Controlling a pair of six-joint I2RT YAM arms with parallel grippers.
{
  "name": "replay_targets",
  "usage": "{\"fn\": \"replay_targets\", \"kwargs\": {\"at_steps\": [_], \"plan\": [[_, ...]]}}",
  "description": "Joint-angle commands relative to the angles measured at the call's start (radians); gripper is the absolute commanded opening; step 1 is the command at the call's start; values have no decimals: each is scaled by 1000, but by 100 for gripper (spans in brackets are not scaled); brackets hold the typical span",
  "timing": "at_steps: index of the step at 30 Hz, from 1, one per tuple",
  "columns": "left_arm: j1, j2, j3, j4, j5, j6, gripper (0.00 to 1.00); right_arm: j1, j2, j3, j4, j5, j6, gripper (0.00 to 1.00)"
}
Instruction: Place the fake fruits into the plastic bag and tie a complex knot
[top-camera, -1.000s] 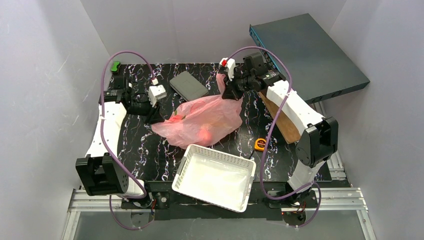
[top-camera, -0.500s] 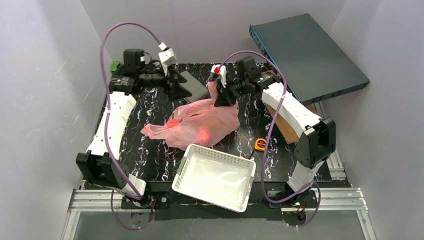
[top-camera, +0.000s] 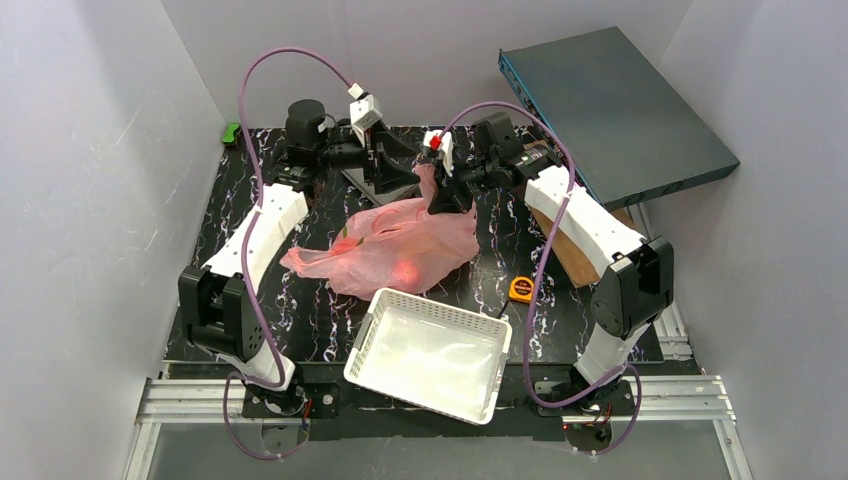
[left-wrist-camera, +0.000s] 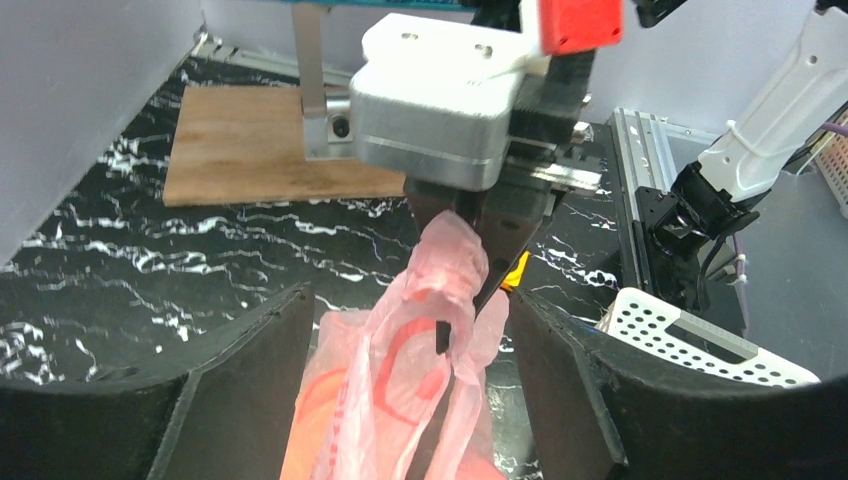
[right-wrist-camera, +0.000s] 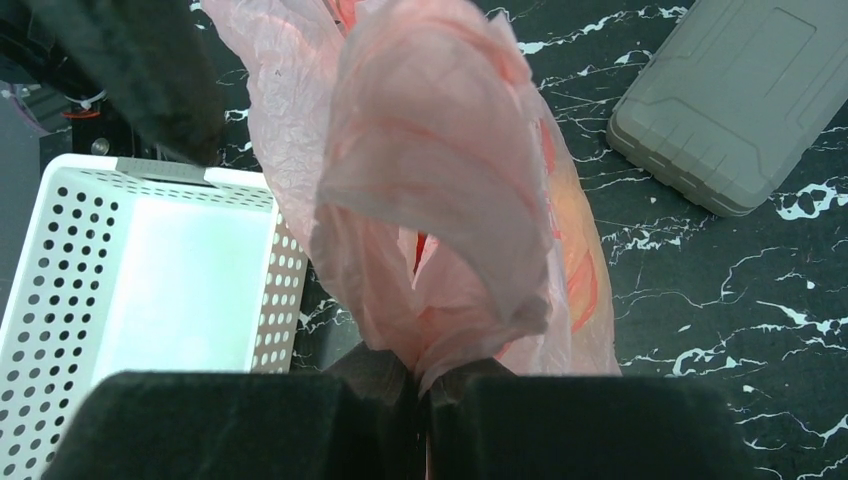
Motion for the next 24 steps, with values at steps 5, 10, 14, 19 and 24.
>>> {"fn": "replay_targets", "kwargs": {"at_steps": [5, 10, 14, 19, 24], "plan": [[-64, 0, 13, 24, 29, 91, 55, -1, -47, 0, 31, -44, -14, 10], [-78, 5, 19, -35, 9, 97, 30, -2, -46, 4, 49, -50, 5, 11], [-51, 17, 27, 68, -23, -126, 0, -33, -69, -17, 103, -30, 104, 33], [-4, 33, 37, 220, -125, -414, 0, -100, -135, -106, 307, 55, 374, 79], [6, 48, 62, 216, -226, -549, 0, -89, -197, -215, 643, 181, 596, 95]]}}
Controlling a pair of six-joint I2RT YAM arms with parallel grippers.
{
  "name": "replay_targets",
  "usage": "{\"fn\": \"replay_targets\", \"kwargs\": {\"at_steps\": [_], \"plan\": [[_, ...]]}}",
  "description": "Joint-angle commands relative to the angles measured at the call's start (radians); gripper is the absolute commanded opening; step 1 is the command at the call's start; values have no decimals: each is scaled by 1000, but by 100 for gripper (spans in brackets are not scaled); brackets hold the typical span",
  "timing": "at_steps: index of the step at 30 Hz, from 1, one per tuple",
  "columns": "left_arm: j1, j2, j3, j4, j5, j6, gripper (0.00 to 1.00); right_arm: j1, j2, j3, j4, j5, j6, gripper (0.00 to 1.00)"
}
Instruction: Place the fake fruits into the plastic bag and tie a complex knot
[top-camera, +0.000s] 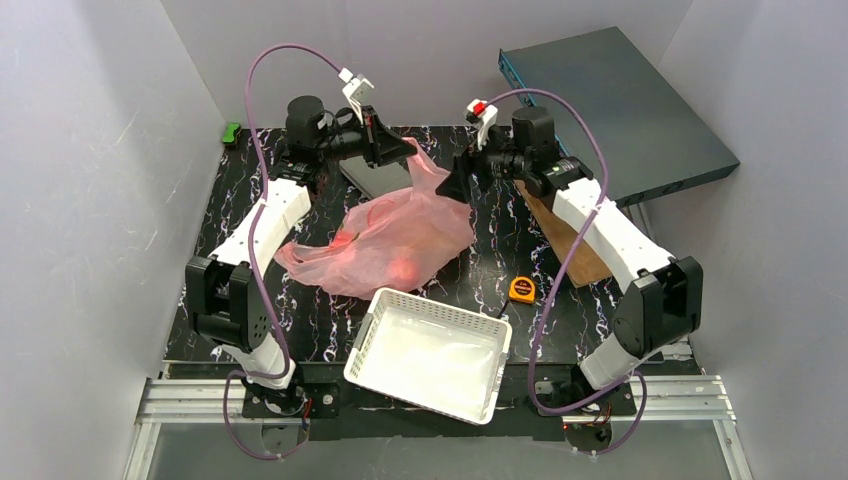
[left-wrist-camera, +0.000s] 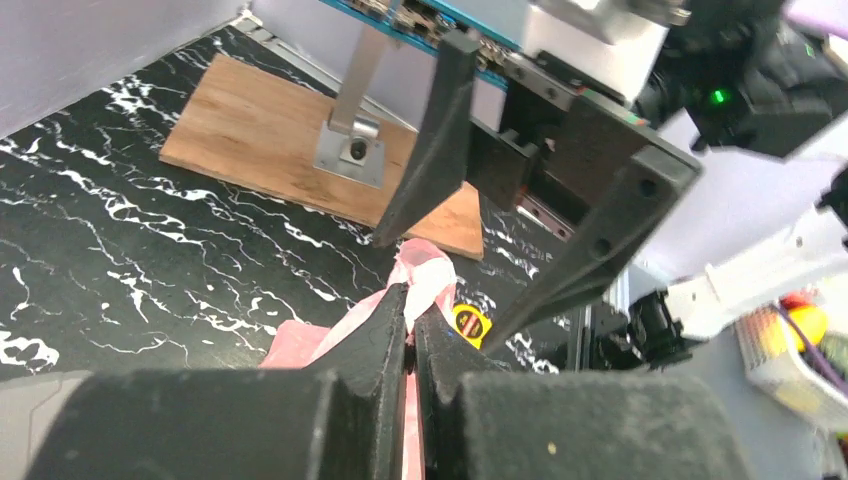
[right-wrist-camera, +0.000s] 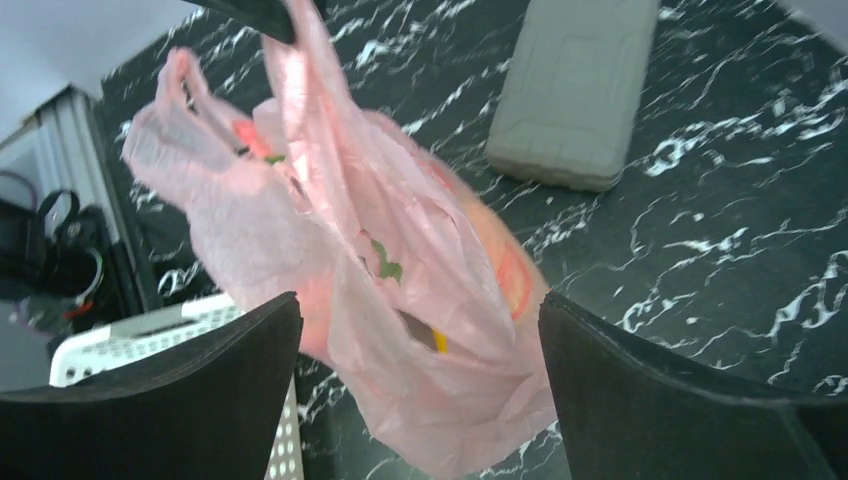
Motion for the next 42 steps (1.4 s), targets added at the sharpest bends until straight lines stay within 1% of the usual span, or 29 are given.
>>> {"fn": "replay_targets", "kwargs": {"at_steps": [1, 7, 11, 13, 16, 18, 19, 21, 22, 23, 27, 28, 30, 32, 34, 35, 36, 40, 42], "plan": [[8, -5, 52, 56, -119, -197, 0, 33, -67, -56, 396, 118, 250, 98], [8, -6, 54, 16, -177, -244, 0, 111, -18, -36, 526, 277, 289, 98], [10, -2, 45, 57, -177, -320, 0, 183, 48, -28, 585, 426, 201, 98], [15, 3, 44, 88, -164, -365, 0, 197, 97, -28, 614, 501, 162, 94], [31, 0, 43, 109, -155, -407, 0, 195, 169, -30, 596, 583, 116, 87], [46, -3, 43, 116, -143, -419, 0, 184, 193, -67, 594, 590, 92, 80], [55, -6, 44, 116, -137, -427, 0, 177, 200, -104, 600, 581, 90, 75], [77, -1, 44, 140, -115, -451, 0, 171, 211, -152, 616, 558, 90, 61], [88, 5, 48, 147, -106, -456, 0, 169, 218, -171, 621, 540, 91, 56], [101, 10, 52, 148, -99, -456, 0, 167, 225, -184, 622, 524, 90, 53], [169, 50, 87, 163, -50, -463, 0, 165, 253, -228, 616, 495, 91, 46], [187, 62, 98, 170, -36, -467, 0, 165, 259, -235, 613, 496, 70, 43], [216, 81, 125, 171, -10, -454, 0, 161, 267, -241, 597, 493, 63, 33], [242, 98, 156, 110, -5, -399, 0, 157, 262, -245, 564, 473, 67, 24], [258, 125, 190, 73, -6, -356, 0, 157, 237, -257, 528, 436, 73, 13], [263, 141, 207, 63, -1, -344, 0, 158, 216, -267, 510, 410, 79, 5], [264, 155, 228, 58, 8, -336, 0, 161, 185, -276, 496, 397, 80, 1], [232, 202, 302, 144, 106, -372, 0, 178, 78, -314, 458, 389, 125, 1], [208, 214, 312, 254, 159, -459, 0, 177, 29, -328, 452, 385, 140, 28]]}}
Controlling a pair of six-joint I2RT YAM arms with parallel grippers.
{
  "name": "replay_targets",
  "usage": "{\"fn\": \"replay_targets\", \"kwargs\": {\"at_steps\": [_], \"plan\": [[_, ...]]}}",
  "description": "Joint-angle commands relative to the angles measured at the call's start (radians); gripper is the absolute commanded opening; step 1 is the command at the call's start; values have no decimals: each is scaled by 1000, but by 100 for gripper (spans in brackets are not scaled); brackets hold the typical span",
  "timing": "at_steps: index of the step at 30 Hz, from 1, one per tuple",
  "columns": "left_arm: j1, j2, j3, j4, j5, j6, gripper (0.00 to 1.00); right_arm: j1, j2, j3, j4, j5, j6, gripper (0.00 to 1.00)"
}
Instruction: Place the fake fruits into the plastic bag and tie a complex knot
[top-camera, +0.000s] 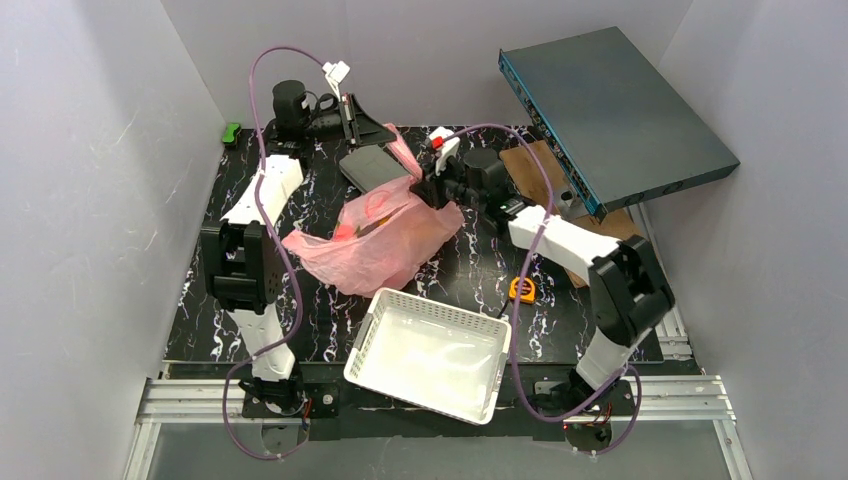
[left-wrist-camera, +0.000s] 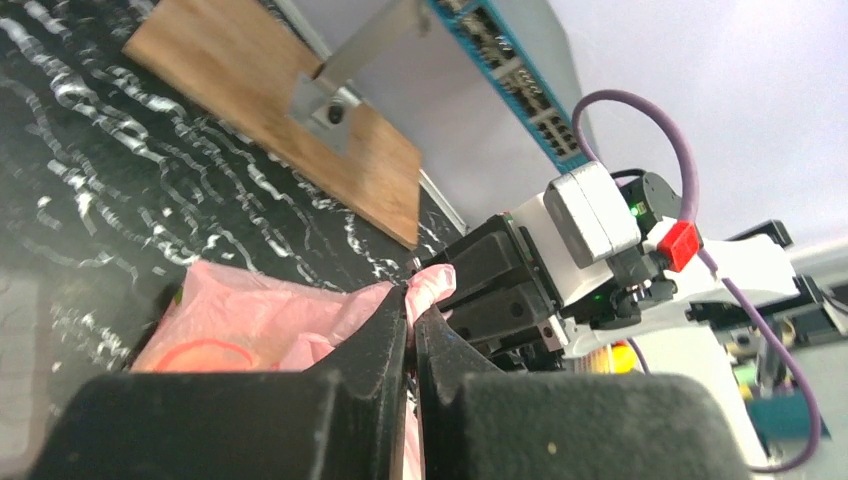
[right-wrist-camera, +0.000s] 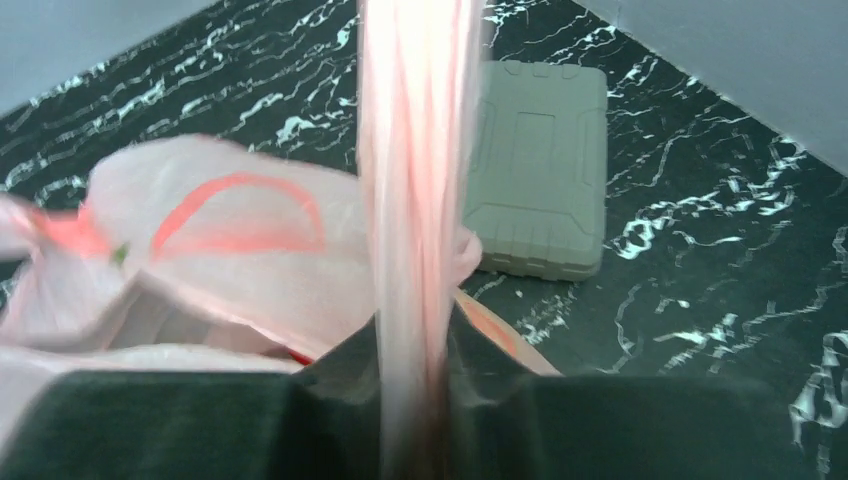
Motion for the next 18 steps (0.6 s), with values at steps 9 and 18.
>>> {"fn": "replay_targets", "kwargs": {"at_steps": [9, 18], "plan": [[13, -71, 9, 475, 99, -259, 0, -112, -174, -18, -202, -11, 55, 92], [12, -74, 15, 468, 87, -273, 0, -107, -215, 34, -77, -153, 110, 98]]}}
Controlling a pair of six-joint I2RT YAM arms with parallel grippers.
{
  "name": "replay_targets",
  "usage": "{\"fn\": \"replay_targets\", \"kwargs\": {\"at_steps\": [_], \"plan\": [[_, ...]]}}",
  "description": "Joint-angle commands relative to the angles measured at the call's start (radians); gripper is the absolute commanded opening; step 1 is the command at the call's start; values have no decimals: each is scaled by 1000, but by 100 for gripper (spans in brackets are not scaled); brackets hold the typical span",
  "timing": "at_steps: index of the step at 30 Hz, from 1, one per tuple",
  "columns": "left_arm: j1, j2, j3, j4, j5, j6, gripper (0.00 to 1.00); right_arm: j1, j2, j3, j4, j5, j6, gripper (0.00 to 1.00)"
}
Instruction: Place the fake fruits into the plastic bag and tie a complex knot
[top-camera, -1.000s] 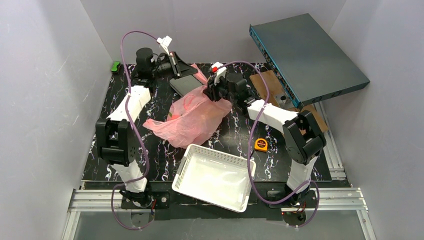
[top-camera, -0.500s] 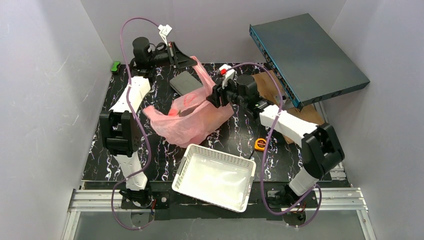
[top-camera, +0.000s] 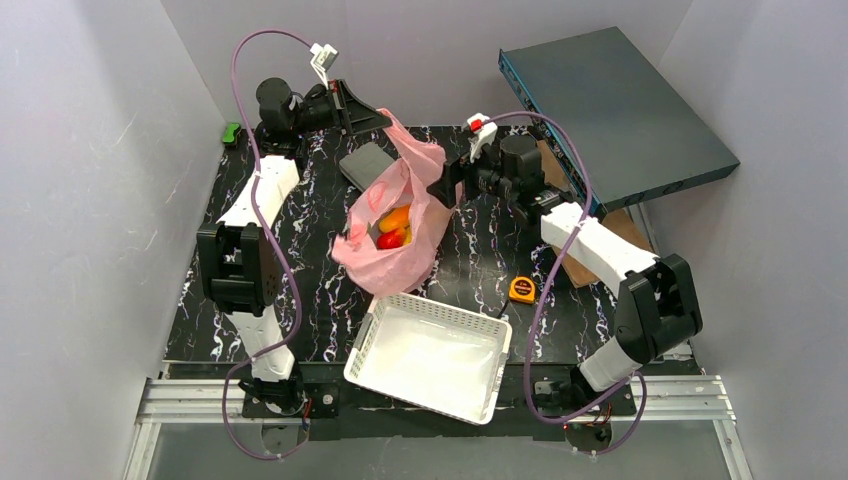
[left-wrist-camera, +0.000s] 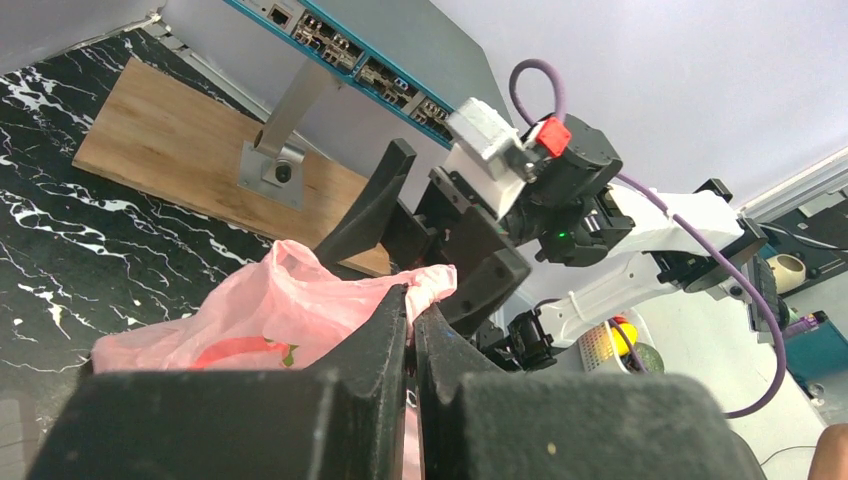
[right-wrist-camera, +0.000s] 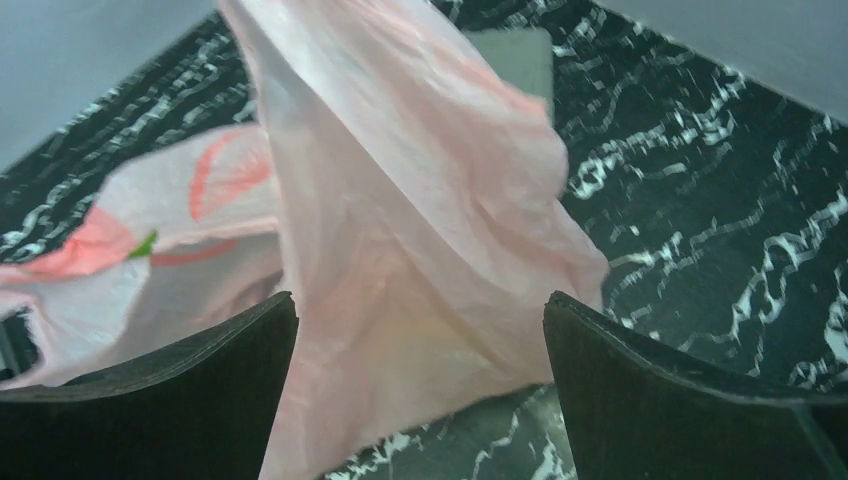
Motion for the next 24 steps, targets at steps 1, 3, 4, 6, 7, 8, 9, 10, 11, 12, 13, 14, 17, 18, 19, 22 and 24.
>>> {"fn": "replay_targets", "kwargs": {"at_steps": [1, 3, 4, 6, 7, 8, 9, 10, 11, 12, 13, 14, 17, 18, 19, 22, 24], "plan": [[5, -66, 8, 47, -4, -15, 0, 33, -35, 85, 121, -89, 34, 99], [2, -66, 3, 45, -6, -14, 0, 45, -10, 105, 178, -93, 17, 98], [-1, -67, 1, 43, -6, -13, 0, 49, 10, 121, 206, -83, 8, 98], [-10, -70, -3, 43, -3, -15, 0, 58, 59, 176, 238, -47, -9, 98], [-15, -71, -5, 43, -3, -14, 0, 65, 87, 209, 248, -25, -14, 98], [-21, -73, -7, 42, -2, -13, 0, 71, 114, 243, 258, -2, -25, 98], [-28, -74, -7, 41, -2, -11, 0, 79, 144, 275, 277, 30, -41, 98], [-34, -74, -6, 42, 0, -10, 0, 85, 172, 295, 303, 50, -59, 98], [-38, -72, -5, 40, -1, -9, 0, 90, 205, 323, 316, 53, -71, 98], [-40, -72, -4, 38, -2, -8, 0, 92, 235, 350, 317, 52, -74, 98], [-41, -70, -1, 36, -4, -8, 0, 93, 264, 380, 309, 46, -74, 98], [-41, -66, 5, 35, -3, -8, 0, 93, 290, 396, 304, 40, -75, 98], [-41, -64, 28, 35, 5, -15, 0, 92, 352, 397, 309, 46, -116, 98], [-41, -63, 39, 34, 8, -19, 0, 88, 370, 380, 309, 64, -140, 98], [-41, -64, 46, 36, 16, -23, 0, 81, 385, 364, 310, 76, -150, 98], [-38, -69, 58, 46, 34, -40, 0, 57, 423, 327, 306, 97, -154, 95], [-34, -69, 63, 44, 39, -46, 0, 47, 441, 307, 305, 81, -150, 85]]}}
